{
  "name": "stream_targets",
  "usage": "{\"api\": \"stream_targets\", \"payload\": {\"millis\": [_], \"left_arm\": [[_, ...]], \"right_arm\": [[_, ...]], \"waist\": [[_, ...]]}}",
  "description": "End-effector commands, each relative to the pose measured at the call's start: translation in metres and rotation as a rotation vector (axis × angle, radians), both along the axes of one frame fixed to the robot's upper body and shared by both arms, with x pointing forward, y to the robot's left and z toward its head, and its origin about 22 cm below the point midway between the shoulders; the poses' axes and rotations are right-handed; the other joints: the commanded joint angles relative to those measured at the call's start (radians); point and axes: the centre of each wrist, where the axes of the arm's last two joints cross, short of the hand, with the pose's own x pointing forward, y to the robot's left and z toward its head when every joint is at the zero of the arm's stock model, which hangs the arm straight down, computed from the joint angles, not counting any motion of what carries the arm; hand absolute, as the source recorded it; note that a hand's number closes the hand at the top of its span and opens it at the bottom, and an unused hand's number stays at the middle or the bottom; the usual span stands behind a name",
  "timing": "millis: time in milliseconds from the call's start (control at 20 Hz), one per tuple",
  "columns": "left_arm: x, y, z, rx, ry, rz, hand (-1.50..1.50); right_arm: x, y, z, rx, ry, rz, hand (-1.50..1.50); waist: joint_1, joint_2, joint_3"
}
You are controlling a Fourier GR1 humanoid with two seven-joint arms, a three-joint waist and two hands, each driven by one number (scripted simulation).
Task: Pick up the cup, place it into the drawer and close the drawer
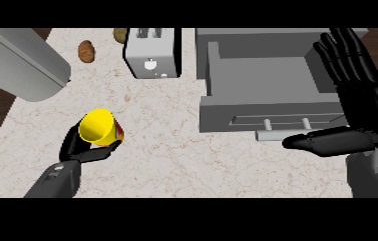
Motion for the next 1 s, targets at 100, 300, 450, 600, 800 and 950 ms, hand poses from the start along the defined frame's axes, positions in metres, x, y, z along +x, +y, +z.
{"api": "stream_targets", "payload": {"millis": [100, 300, 450, 600, 800, 950], "left_arm": [[-0.001, -0.014, -0.004, 0.148, -0.242, 0.102, 1.5], [0.016, -0.009, 0.012, -0.046, -0.333, 0.084, 1.5], [0.023, -0.012, 0.016, -0.089, -0.365, 0.094, 1.5], [0.032, -0.038, 0.015, -0.075, -0.37, 0.201, 1.5], [0.061, -0.064, 0.039, -0.09, -0.411, 0.129, 1.5], [0.077, -0.072, 0.058, -0.068, -0.421, 0.043, 1.5]], "right_arm": [[0.01, -0.005, 0.0, -0.006, -0.004, 0.005, -1.5], [0.005, -0.021, 0.003, -0.005, 0.011, -0.021, -1.5], [0.002, -0.016, -0.007, 0.017, 0.009, -0.014, -1.5], [-0.008, -0.012, -0.01, 0.005, -0.013, -0.005, -1.5], [-0.001, -0.016, -0.007, -0.005, 0.006, -0.023, -1.5], [0.005, -0.016, -0.001, -0.013, 0.007, -0.035, -1.5]], "waist": [[0.004, 0.005, 0.0], [0.014, -0.005, 0.002], [0.01, -0.004, 0.002], [0.003, -0.005, 0.002], [0.022, -0.011, 0.005], [0.029, -0.013, 0.005]]}}
